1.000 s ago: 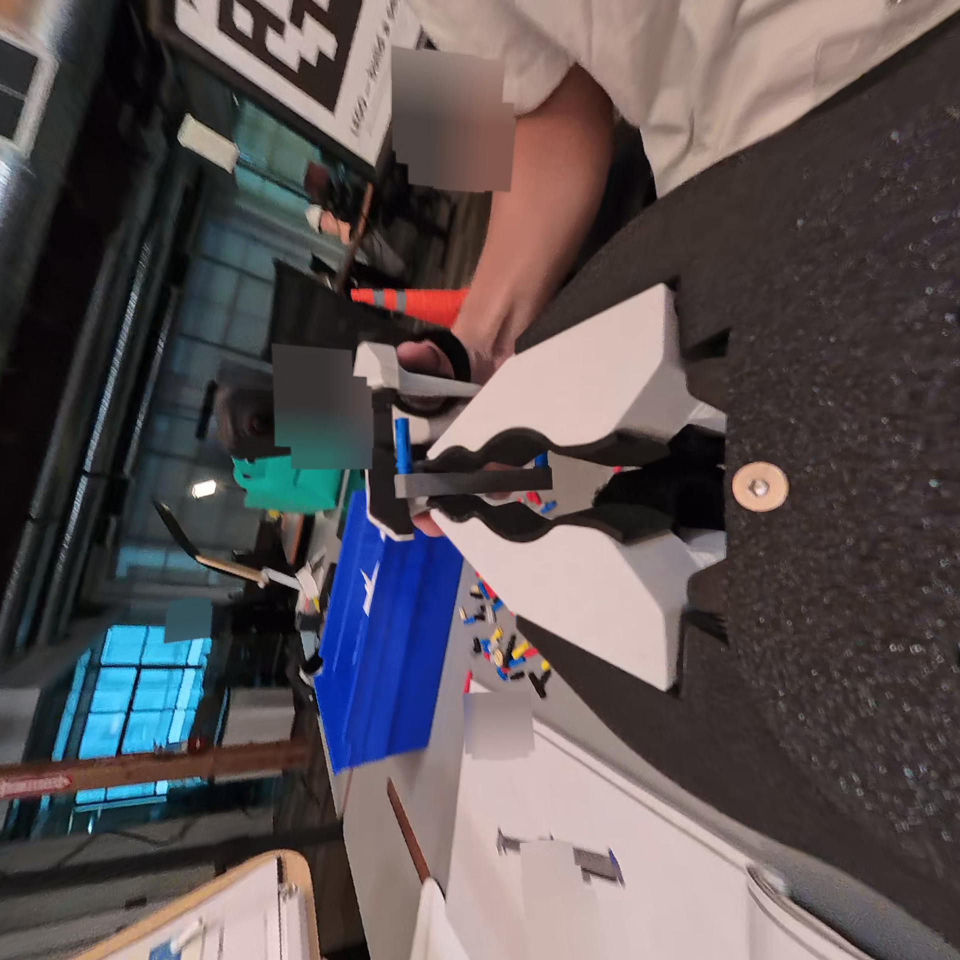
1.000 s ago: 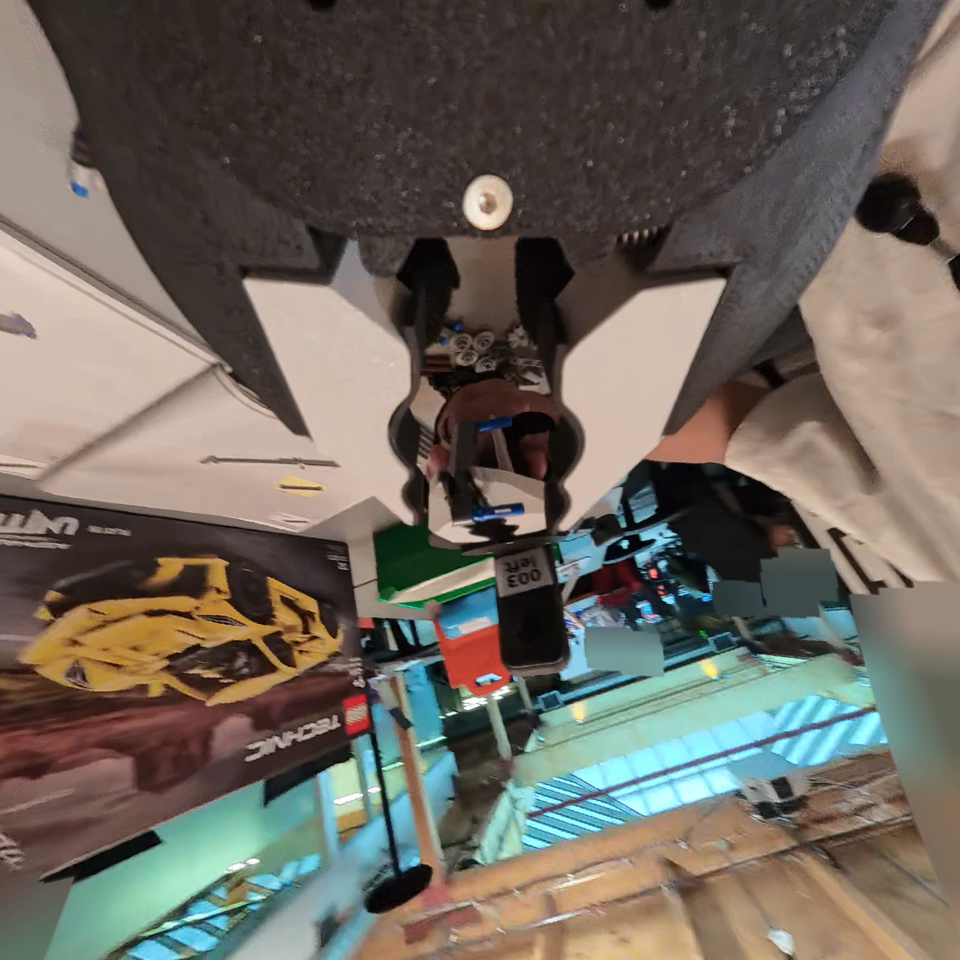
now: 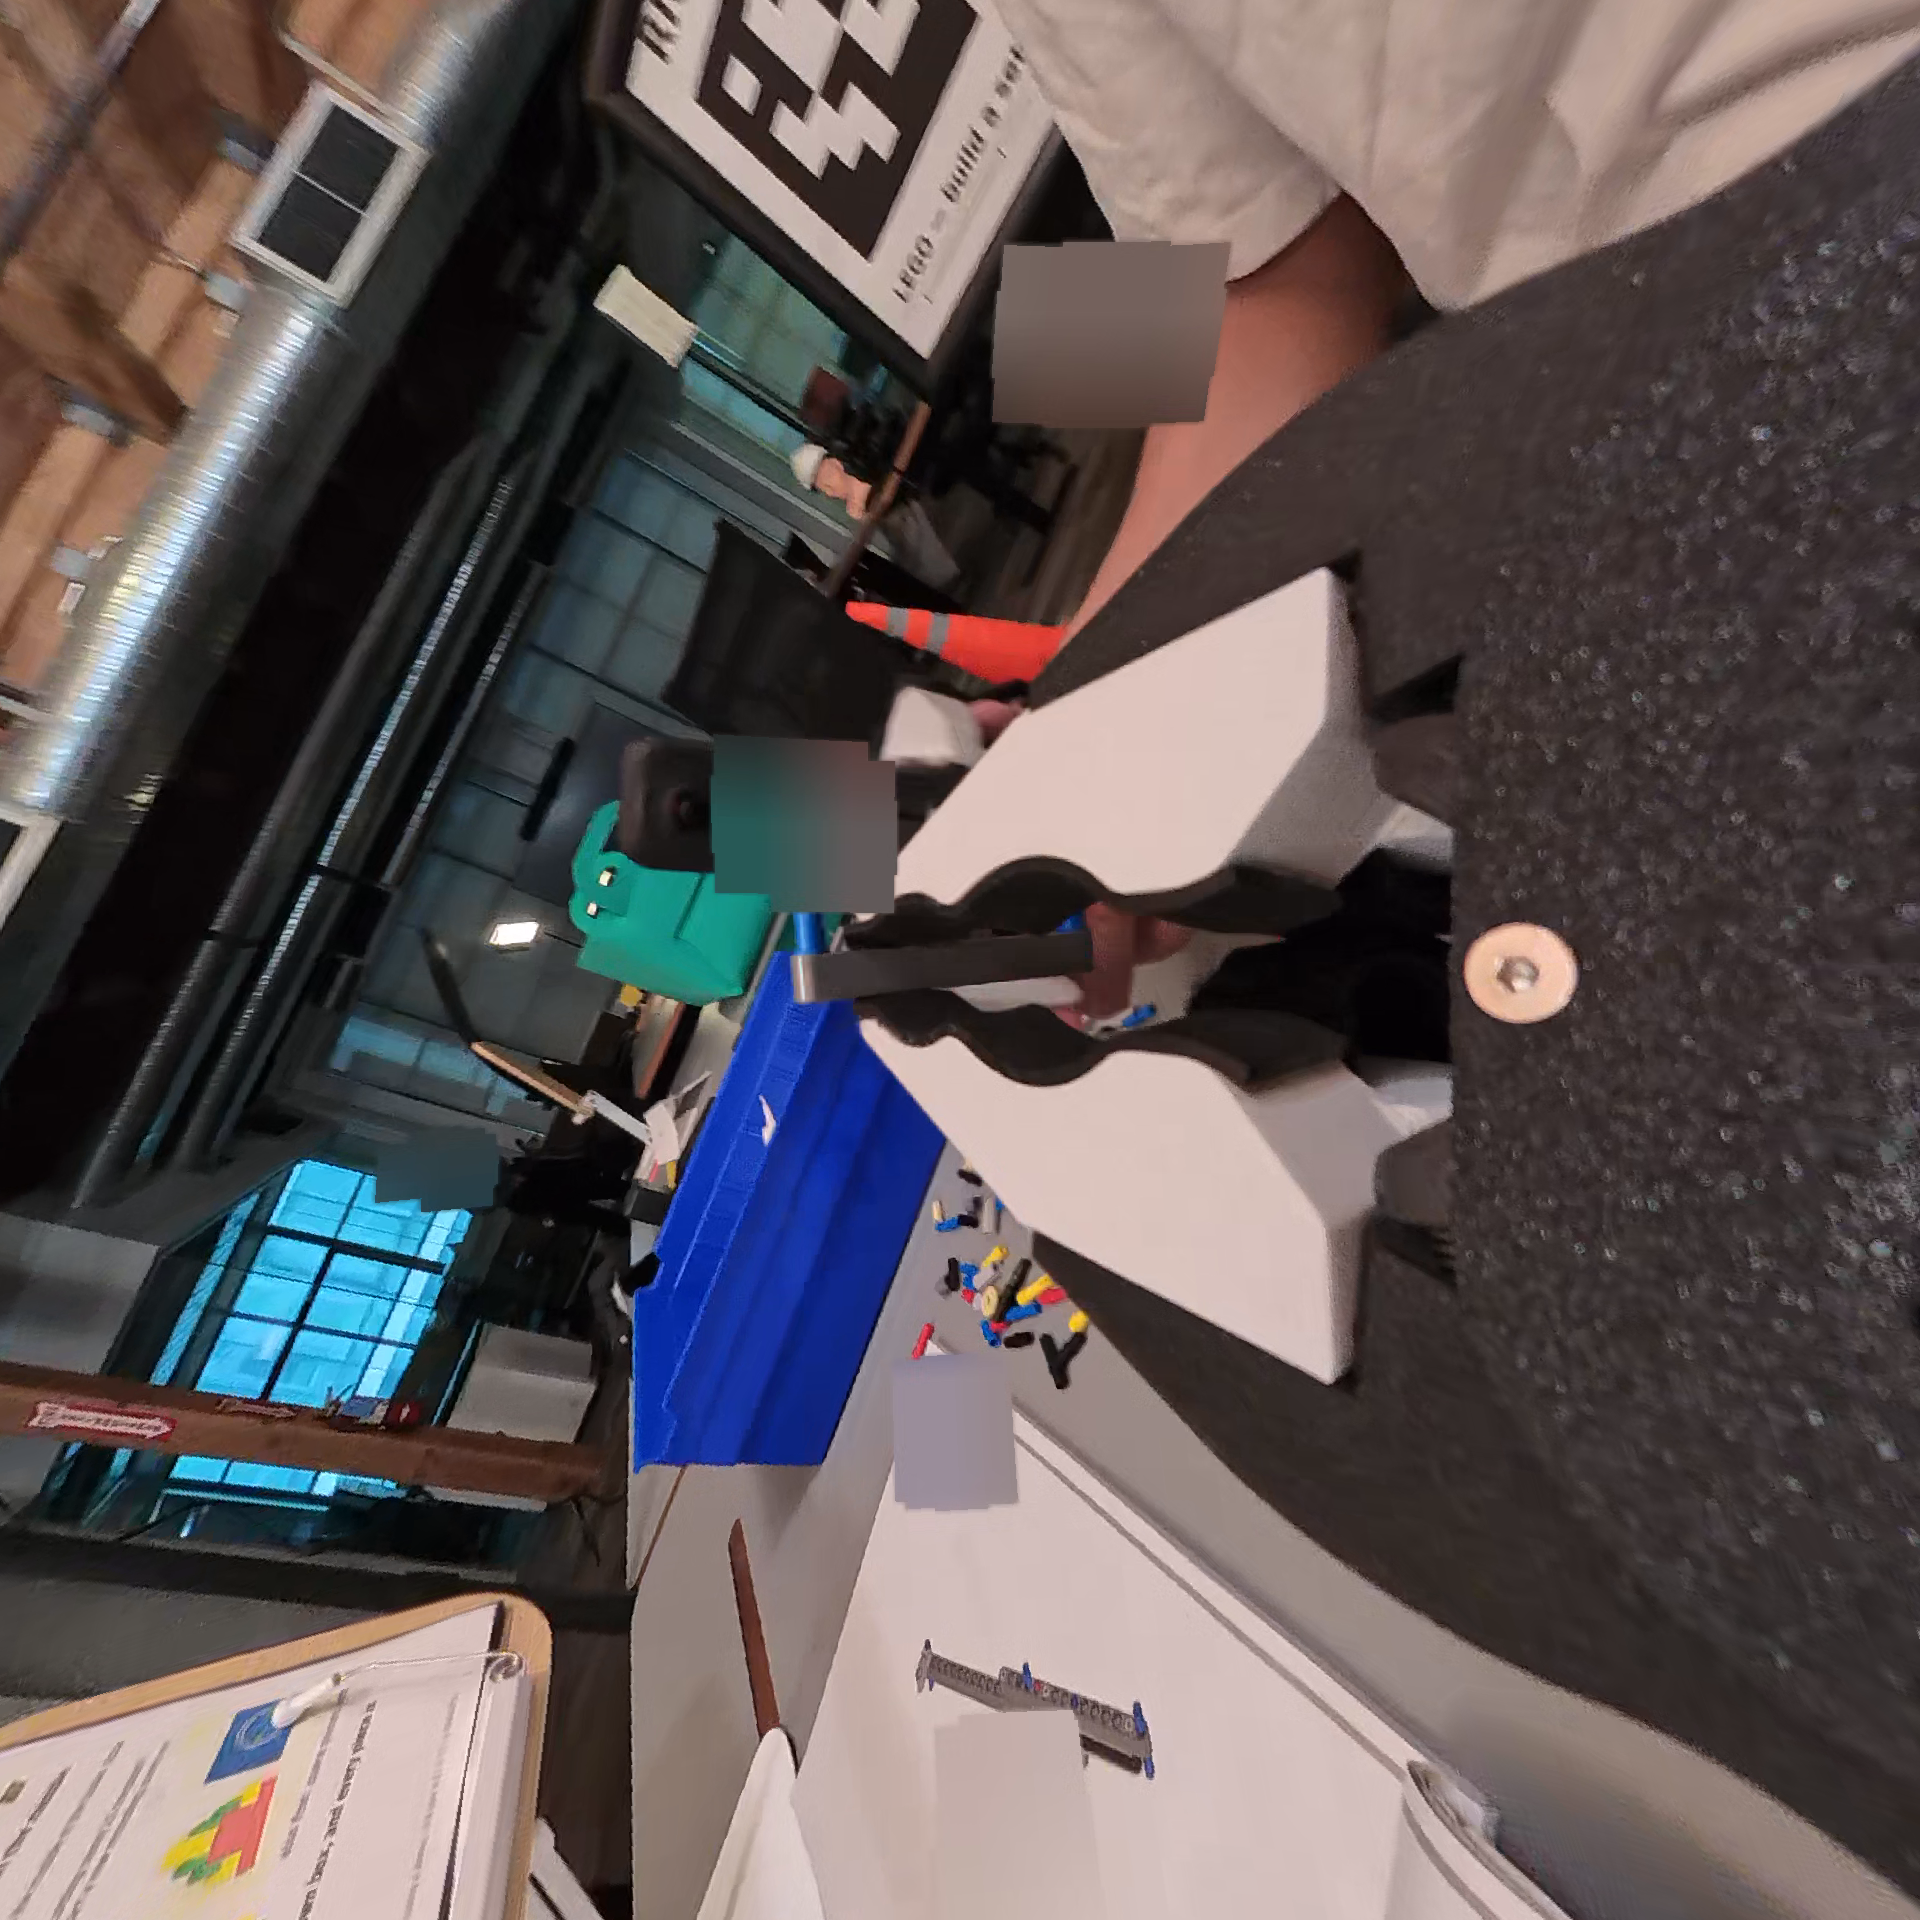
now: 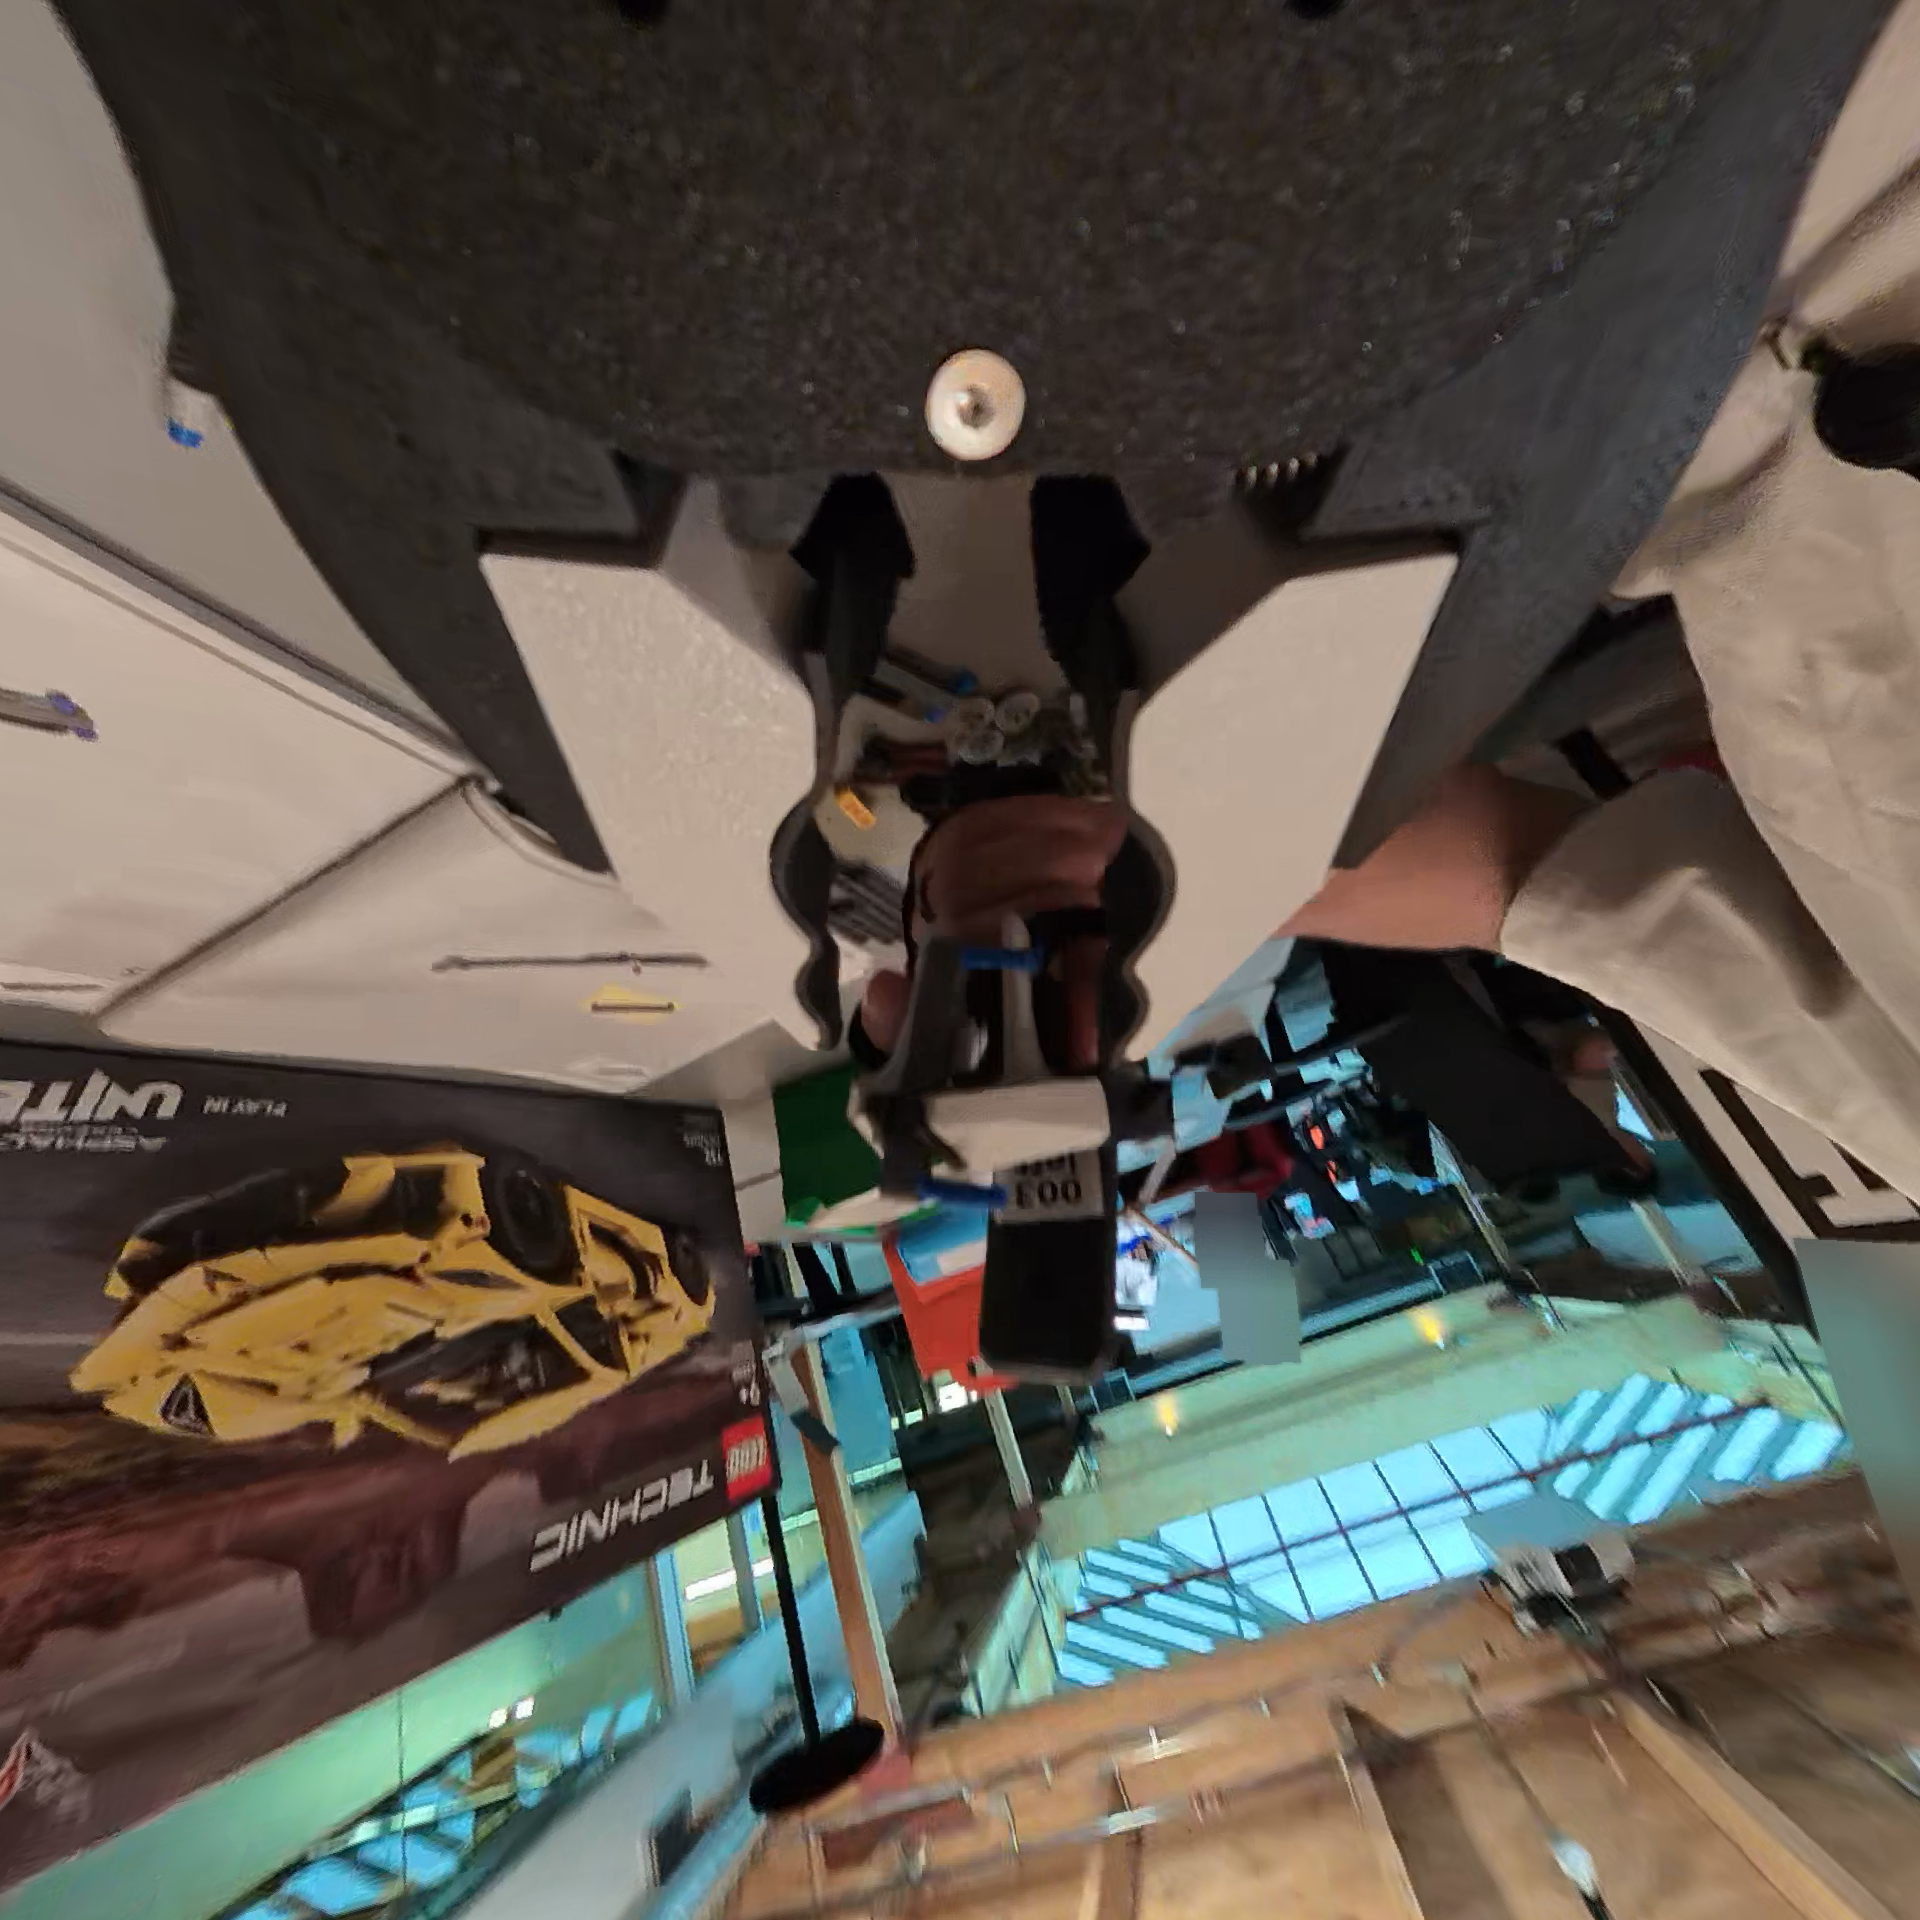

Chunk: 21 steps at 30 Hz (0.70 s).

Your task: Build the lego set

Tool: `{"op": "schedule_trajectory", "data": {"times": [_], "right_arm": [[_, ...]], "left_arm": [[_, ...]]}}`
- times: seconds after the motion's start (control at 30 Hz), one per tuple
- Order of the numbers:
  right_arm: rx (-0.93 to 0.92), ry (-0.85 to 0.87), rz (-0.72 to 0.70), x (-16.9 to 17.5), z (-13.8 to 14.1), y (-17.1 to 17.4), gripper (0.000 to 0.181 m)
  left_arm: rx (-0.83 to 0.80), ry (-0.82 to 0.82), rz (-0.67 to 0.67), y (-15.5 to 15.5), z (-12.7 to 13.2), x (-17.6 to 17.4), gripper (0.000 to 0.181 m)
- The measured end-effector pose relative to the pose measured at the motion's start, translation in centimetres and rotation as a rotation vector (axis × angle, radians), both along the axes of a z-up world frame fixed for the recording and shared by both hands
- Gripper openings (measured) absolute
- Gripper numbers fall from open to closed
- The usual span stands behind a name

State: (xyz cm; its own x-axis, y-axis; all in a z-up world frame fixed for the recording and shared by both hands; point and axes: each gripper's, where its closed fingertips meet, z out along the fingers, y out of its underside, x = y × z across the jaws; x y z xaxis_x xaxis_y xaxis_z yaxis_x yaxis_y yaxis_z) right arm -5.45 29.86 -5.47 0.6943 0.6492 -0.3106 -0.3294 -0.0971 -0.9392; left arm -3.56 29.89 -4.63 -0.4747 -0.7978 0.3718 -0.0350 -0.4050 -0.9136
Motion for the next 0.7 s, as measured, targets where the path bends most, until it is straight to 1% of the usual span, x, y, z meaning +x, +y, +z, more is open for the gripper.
{"op": "schedule_trajectory", "data": {"times": [0.03,0.1,0.13,0.17,0.23,0.27,0.4,0.53,0.63,0.7], "right_arm": [[-0.028,-0.015,0.015,-0.5,-0.7,0.2,0.047],[-0.022,0.026,0.039,-1.2,-0.3,0.1,0.035],[-0.008,0.035,0.039,-1.4,-0.2,0.2,0.033],[-0.008,0.023,0.041,-1.6,-0.5,0.2,0.029],[-0.031,0.009,0.030,-1.3,-0.8,0.2,0.012],[-0.033,0.008,0.033,-1.1,-0.8,0.0,0.008],[-0.049,0.059,0.046,-0.1,-0.2,-0.7,0.007],[-0.058,0.041,0.028,0.4,-0.2,-0.9,0.007],[-0.068,-0.004,0.005,0.5,-0.6,-0.9,0.007],[-0.044,-0.061,-0.036,0.6,-0.7,-0.9,0.007]], "left_arm": [[-0.026,-0.008,-0.006,0.1,0.2,0.0,0.006],[-0.063,-0.018,-0.021,-0.1,0.5,0.0,0.006],[-0.076,-0.029,-0.031,-0.3,0.8,-0.1,0.006],[-0.080,-0.033,-0.038,-0.5,0.9,-0.1,0.005],[-0.052,-0.032,-0.044,-0.8,0.8,-0.2,0.006],[-0.038,-0.032,-0.054,-1.0,0.7,-0.3,0.006],[0.011,-0.011,-0.108,-1.2,0.3,-0.8,0.006],[0.085,0.018,-0.138,-1.5,-0.5,-1.1,0.007],[0.143,0.049,-0.143,-1.5,-1.3,-1.2,0.007],[0.145,0.055,-0.136,-1.4,-1.5,-1.1,0.009]]}}
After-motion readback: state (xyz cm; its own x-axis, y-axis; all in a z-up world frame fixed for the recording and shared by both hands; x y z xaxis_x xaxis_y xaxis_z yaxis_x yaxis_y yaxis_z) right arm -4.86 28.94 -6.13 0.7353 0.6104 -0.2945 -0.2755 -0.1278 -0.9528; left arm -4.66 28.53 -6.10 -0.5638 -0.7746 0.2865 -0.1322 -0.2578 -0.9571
